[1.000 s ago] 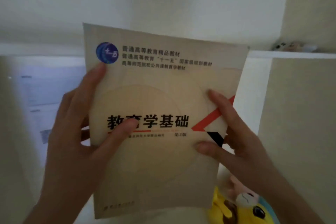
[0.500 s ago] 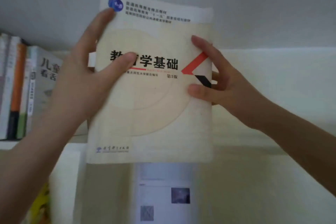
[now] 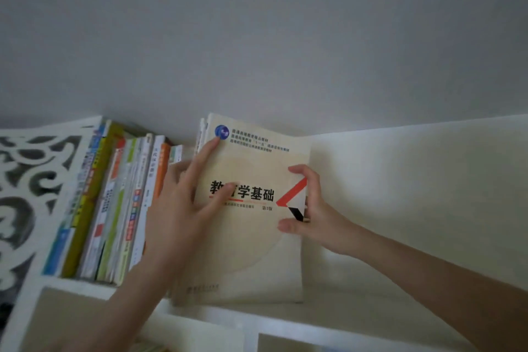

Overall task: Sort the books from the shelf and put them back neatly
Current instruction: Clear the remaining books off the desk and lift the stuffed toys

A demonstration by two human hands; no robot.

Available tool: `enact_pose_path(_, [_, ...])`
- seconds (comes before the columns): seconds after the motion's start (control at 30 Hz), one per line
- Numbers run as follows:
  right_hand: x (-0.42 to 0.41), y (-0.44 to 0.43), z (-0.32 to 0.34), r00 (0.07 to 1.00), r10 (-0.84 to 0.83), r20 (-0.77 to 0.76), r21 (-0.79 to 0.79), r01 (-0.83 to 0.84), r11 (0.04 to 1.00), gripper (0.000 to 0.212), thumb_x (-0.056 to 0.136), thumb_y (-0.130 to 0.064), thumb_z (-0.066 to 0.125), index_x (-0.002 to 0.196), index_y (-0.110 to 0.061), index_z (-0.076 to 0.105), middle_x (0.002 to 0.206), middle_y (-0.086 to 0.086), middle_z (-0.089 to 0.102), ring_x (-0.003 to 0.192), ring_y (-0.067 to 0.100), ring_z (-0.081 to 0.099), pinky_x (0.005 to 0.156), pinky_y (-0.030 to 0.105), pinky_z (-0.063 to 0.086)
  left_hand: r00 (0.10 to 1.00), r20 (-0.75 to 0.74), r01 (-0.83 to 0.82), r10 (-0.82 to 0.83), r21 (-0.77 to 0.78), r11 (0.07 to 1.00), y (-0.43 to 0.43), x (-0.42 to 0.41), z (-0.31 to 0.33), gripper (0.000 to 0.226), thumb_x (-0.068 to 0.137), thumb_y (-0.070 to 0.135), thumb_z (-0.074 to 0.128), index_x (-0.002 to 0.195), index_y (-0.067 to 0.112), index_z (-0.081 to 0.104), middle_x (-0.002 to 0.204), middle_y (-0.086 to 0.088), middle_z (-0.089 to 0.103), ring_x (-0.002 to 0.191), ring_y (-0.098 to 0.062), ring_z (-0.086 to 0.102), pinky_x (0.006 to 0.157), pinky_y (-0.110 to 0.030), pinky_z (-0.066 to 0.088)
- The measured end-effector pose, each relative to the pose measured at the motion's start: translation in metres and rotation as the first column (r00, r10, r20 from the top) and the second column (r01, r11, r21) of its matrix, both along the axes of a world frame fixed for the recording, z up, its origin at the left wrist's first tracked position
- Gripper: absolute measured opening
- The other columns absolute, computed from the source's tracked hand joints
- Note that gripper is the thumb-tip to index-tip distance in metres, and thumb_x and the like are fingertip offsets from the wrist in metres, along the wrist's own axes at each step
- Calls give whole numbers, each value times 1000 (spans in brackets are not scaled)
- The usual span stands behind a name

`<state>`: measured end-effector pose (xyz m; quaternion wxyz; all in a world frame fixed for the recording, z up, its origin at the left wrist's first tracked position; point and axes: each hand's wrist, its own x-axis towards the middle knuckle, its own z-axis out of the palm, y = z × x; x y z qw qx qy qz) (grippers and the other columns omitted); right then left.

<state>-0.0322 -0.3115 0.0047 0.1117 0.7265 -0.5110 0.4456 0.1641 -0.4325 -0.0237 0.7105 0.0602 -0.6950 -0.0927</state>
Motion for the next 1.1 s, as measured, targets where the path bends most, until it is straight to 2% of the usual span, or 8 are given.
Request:
enact_pose_path(0.1, [-10, -43, 2, 997, -43, -62, 60, 47, 997, 92, 80, -9, 75, 129, -56, 13, 141, 3, 34, 115, 20, 56, 101, 35, 47, 981, 12, -192, 192, 6, 981, -26, -15, -4, 64, 79, 69, 42, 136, 67, 13, 136, 4, 40, 77, -4, 55, 48, -18, 43])
enact_pose_path(0.23, [-20, -89, -6, 894, -345, -285, 75, 379, 922, 123, 62, -34, 87, 133, -63, -9, 127, -17, 12, 127, 16, 19, 113, 35, 24, 908, -7, -418, 418, 0, 909, -50, -37, -3, 66, 87, 50, 58, 143, 51, 24, 130, -13, 45, 65, -7, 44, 42, -15, 30])
enact_pose_path(0.37, [-19, -108, -12, 875, -357, -327, 157, 422, 893, 110, 66, -30, 86, 140, -52, 8, 121, 2, 26, 108, 19, 39, 91, 18, 35, 871, -12, -491, 492, 35, 870, -56, -51, -6, 68, 91, 33, 58, 148, 43, 23, 136, -19, 38, 97, -26, 54, 78, -33, 41])
enact_pose_path(0.47, [-16, -109, -10, 920, -257, -296, 239, 332, 912, 109, 69, -12, 84, 147, -35, 12, 98, -10, 41, 77, -1, 44, 67, 6, 38, 826, -50, -560, 561, 44, 827, -57, -59, -8, 67, 93, 35, 52, 149, 43, 18, 152, -18, 20, 134, -26, 29, 112, -48, 16])
enact_pose_path(0.53, [-15, -108, -9, 929, -242, -278, 263, 317, 911, 108, 71, -11, 83, 148, -34, 11, 96, -14, 40, 75, -5, 43, 65, 2, 37, 820, -75, -565, 567, 50, 824, -61, -60, -10, 68, 93, 38, 50, 151, 39, 15, 157, -18, 5, 145, -27, 2, 115, -49, -8])
enact_pose_path(0.63, [-16, -105, -13, 929, -246, -275, 294, 325, 899, 107, 73, -26, 82, 151, -35, 9, 113, -5, 40, 81, -8, 43, 72, 3, 36, 818, -75, -570, 571, 24, 821, -68, -56, -22, 73, 87, 55, 38, 152, 34, 13, 159, -15, -6, 145, -36, -13, 114, -50, -15])
enact_pose_path(0.77, [-12, -106, -22, 934, -243, -261, 347, 326, 879, 124, 67, -41, 84, 149, -41, -9, 130, -3, 27, 115, 4, 42, 103, 22, 37, 902, 161, -428, 400, 233, 873, -67, -53, -33, 100, 63, 89, 9, 134, 40, -41, 155, -12, -29, 142, -33, -25, 112, -60, -10])
enact_pose_path(1.1, [-9, -106, -38, 931, -274, -242, 274, 337, 901, 123, 63, -36, 87, 149, -38, -1, 130, 1, 27, 120, 21, 43, 106, 31, 39, 906, 316, -359, 281, 224, 906, -54, -41, -39, 120, 68, 83, 44, 137, 31, -40, 150, -10, -40, 138, -29, -36, 109, -56, -19])
